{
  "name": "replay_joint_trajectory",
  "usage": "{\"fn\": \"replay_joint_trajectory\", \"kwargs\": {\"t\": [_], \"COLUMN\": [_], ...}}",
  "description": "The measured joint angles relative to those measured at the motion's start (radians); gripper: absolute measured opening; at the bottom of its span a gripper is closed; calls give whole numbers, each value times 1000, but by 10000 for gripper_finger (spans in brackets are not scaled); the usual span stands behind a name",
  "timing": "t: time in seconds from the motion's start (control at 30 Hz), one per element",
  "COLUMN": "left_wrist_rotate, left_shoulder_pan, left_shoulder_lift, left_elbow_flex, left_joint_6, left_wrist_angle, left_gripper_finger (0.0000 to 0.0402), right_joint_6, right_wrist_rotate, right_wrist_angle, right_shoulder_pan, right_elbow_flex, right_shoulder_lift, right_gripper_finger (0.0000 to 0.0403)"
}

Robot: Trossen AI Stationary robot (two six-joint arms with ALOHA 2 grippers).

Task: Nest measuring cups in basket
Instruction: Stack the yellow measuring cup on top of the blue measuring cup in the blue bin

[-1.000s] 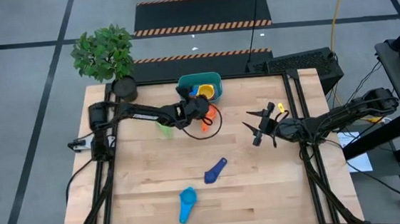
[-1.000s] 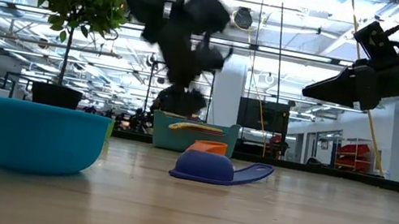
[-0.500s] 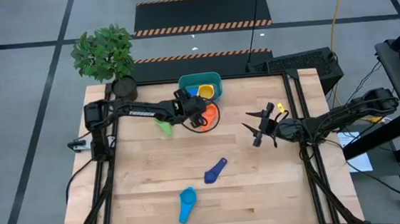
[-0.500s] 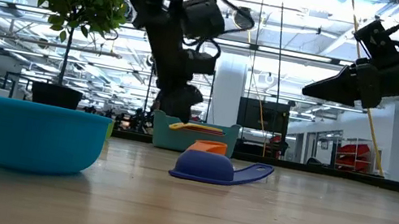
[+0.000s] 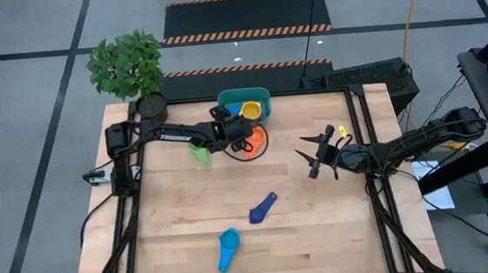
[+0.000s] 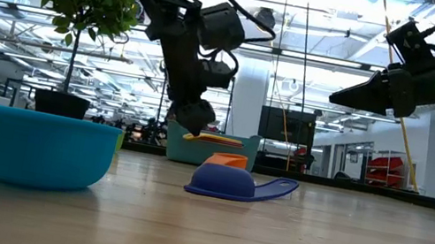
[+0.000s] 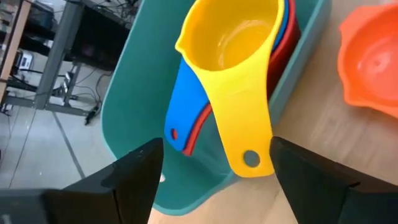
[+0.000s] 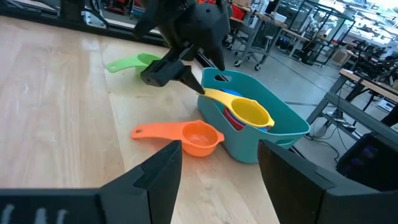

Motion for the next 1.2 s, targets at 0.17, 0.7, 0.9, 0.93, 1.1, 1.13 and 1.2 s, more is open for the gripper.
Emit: {"fn": "replay_joint_trajectory", "kwargs": {"t": [0.17,0.7,0.9,0.93,1.1,1.13,1.2], "left_wrist_rotate": [-3,77,69,59,-69,-74,-74], "left_shoulder_pan": [2,-29,-26,-24,-15,-13,-10], "left_shoulder_lift": [0,-11,-11,-11,-11,-11,-11], "left_elbow_flex": [0,-57,-121,-131,-153,-153,-153], "left_joint_6": [-2,106,195,206,240,249,249], "left_wrist_angle": [24,38,199,222,264,268,279], "left_gripper_finger": [273,260,293,296,294,291,282], "right_joint_6": [0,5,6,6,6,6,6], "right_wrist_rotate": [0,-10,-26,-26,-26,-26,-26], "right_wrist_angle": [0,-6,-6,-5,-4,-3,-2], "right_shoulder_pan": [0,0,0,0,0,0,0], "right_elbow_flex": [0,0,0,0,0,0,0], "right_shoulder_lift": [0,0,0,0,0,0,0], "right_gripper_finger": [203,203,203,203,203,203,203]}}
